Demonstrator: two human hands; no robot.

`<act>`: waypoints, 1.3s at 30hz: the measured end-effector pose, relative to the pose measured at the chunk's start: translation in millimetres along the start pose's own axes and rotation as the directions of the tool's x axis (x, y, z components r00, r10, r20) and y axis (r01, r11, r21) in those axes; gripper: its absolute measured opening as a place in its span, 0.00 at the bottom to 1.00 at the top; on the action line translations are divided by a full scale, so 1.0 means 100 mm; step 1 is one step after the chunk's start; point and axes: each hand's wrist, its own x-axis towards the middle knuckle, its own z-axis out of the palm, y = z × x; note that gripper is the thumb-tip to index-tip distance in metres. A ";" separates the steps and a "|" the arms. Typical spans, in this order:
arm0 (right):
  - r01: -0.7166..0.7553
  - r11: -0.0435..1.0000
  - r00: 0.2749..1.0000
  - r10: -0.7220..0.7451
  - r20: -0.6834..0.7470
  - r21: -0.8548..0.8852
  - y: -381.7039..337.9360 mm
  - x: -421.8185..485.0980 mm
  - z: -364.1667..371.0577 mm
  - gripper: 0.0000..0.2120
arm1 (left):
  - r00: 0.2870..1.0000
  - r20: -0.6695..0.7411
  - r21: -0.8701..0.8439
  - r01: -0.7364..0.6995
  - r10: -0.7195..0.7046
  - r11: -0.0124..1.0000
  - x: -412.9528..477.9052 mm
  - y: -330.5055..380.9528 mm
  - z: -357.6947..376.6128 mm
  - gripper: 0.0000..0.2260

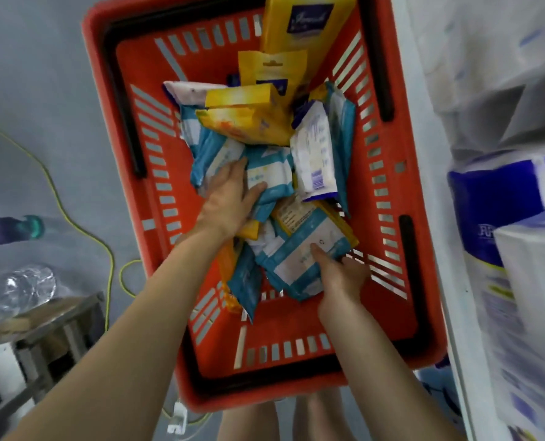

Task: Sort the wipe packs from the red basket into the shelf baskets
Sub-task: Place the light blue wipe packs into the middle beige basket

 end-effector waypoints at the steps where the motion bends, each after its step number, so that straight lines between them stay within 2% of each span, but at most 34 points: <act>1: -0.032 0.999 0.999 0.032 0.008 0.021 0.04 0.02 0.02 0.25 | 1.000 -0.016 0.046 0.019 -0.018 0.999 0.00 0.01 -0.02 0.29; 3: -0.110 0.994 0.994 0.109 0.019 0.021 0.08 0.02 0.05 0.26 | 0.997 -0.045 0.172 0.074 -0.067 0.982 -0.02 0.03 -0.06 0.31; 5: -0.137 0.991 0.988 0.137 0.064 -0.006 0.12 0.07 0.05 0.20 | 0.993 -0.093 0.236 0.099 -0.079 0.967 -0.06 0.07 -0.10 0.32; 7: -0.103 0.993 0.988 0.109 0.112 -0.060 0.12 0.05 0.05 0.11 | 0.988 -0.130 0.193 0.110 -0.086 0.975 -0.14 0.13 -0.13 0.31; 10: -0.025 0.992 0.990 0.042 0.137 -0.124 0.13 0.04 0.02 0.07 | 0.982 -0.162 0.143 0.117 -0.094 0.983 -0.31 0.23 -0.19 0.22; 12: 0.057 0.983 0.989 -0.032 0.143 -0.177 0.11 0.01 0.03 0.04 | 0.976 -0.197 0.051 0.109 -0.097 0.993 -0.46 0.29 -0.26 0.16; 16: 0.187 0.941 0.975 -0.143 0.168 -0.282 0.02 0.01 0.16 0.07 | 0.952 -0.262 -0.197 0.111 -0.161 0.974 -0.92 0.40 -0.46 0.12; 18: 0.247 0.930 0.960 -0.198 0.197 -0.272 0.00 0.01 0.24 0.06 | 0.948 -0.280 -0.264 0.076 -0.152 0.962 -1.19 0.39 -0.56 0.11; 20: 0.284 0.921 0.952 -0.238 0.194 -0.266 0.01 0.02 0.28 0.05 | 0.957 -0.242 -0.332 0.074 -0.161 0.940 -1.44 0.33 -0.66 0.09; 22: 0.295 0.918 0.951 -0.256 0.174 -0.264 0.02 0.03 0.31 0.04 | 0.964 -0.184 -0.485 0.082 -0.193 0.871 -1.64 0.27 -0.74 0.08; 24: 0.288 0.930 0.952 -0.252 0.173 -0.227 0.04 0.02 0.34 0.07 | 0.950 -0.146 -0.707 0.095 -0.275 0.700 -1.84 0.25 -0.78 0.06; 26: 0.296 0.928 0.948 -0.255 0.190 -0.228 0.06 0.01 0.39 0.13 | 0.910 -0.168 -0.849 0.062 -0.380 0.524 -2.02 0.23 -0.79 0.05; 28: 0.337 0.901 0.934 -0.282 0.220 -0.274 0.10 0.03 0.44 0.14 | 0.862 -0.212 -0.897 0.015 -0.461 0.441 -2.15 0.22 -0.77 0.06; 31: 0.397 0.862 0.914 -0.338 0.226 -0.314 0.10 0.04 0.48 0.09 | 0.839 -0.226 -0.918 -0.013 -0.496 0.396 -2.27 0.19 -0.70 0.06; 33: 0.378 0.884 0.925 -0.345 0.161 -0.275 0.04 -0.01 0.42 0.07 | 0.848 -0.221 -0.911 -0.003 -0.482 0.412 -2.33 0.17 -0.63 0.07; 35: 0.345 0.931 0.935 -0.330 0.127 -0.119 -0.04 -0.17 0.25 0.04 | 0.866 -0.192 -0.909 0.019 -0.461 0.416 -2.38 0.18 -0.58 0.09; 36: 0.337 0.941 0.933 -0.330 0.143 -0.029 -0.07 -0.28 0.12 0.01 | 0.876 -0.177 -0.914 0.023 -0.449 0.405 -2.40 0.20 -0.56 0.09; 39: 0.332 0.925 0.910 -0.365 0.198 0.183 -0.15 -0.72 -0.34 0.04 | 0.903 -0.174 -0.918 -0.005 -0.394 0.396 -2.46 0.33 -0.56 0.08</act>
